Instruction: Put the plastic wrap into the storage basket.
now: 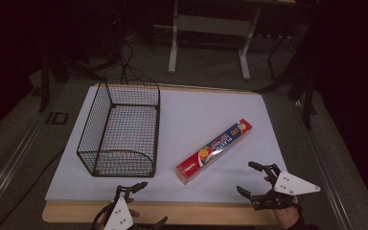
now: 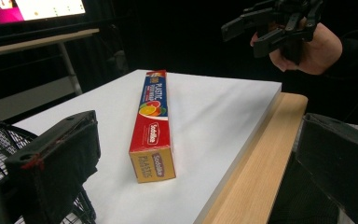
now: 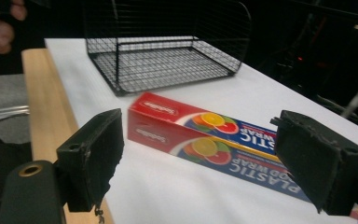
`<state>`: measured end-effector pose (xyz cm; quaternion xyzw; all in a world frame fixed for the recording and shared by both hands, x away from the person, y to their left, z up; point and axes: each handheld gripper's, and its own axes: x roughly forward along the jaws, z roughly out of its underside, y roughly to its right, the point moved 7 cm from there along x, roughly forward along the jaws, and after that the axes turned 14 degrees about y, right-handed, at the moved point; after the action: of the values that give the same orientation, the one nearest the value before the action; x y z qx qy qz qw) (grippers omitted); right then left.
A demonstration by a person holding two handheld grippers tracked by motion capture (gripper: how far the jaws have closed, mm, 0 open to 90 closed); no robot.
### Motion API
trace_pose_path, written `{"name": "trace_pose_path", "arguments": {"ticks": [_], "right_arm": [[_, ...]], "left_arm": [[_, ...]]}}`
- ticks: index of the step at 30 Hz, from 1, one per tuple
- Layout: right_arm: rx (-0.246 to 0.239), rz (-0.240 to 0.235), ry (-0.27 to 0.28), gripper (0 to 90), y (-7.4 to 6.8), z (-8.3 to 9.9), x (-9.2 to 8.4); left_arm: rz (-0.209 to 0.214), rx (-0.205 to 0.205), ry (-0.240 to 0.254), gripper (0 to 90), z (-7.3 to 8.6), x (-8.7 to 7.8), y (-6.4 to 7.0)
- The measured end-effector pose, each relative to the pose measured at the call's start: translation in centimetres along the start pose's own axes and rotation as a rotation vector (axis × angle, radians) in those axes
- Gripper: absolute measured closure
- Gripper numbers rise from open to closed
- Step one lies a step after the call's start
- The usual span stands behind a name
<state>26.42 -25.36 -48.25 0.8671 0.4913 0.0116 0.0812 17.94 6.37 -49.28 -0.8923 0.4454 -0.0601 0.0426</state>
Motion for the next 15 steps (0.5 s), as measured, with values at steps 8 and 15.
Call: {"name": "trace_pose_path", "arguments": {"ticks": [8,15], "right_arm": [[-0.011,0.0,-0.029,15.7,-0.02,0.29,-0.06],[0.019,-0.047,-0.081,9.7,-0.4,0.25,0.23]], "left_arm": [[0.008,0.003,-0.006,0.1,0.11,0.23,-0.01],[0.015,0.005,-0.007,0.1,0.13,0.4,0.08]]}}
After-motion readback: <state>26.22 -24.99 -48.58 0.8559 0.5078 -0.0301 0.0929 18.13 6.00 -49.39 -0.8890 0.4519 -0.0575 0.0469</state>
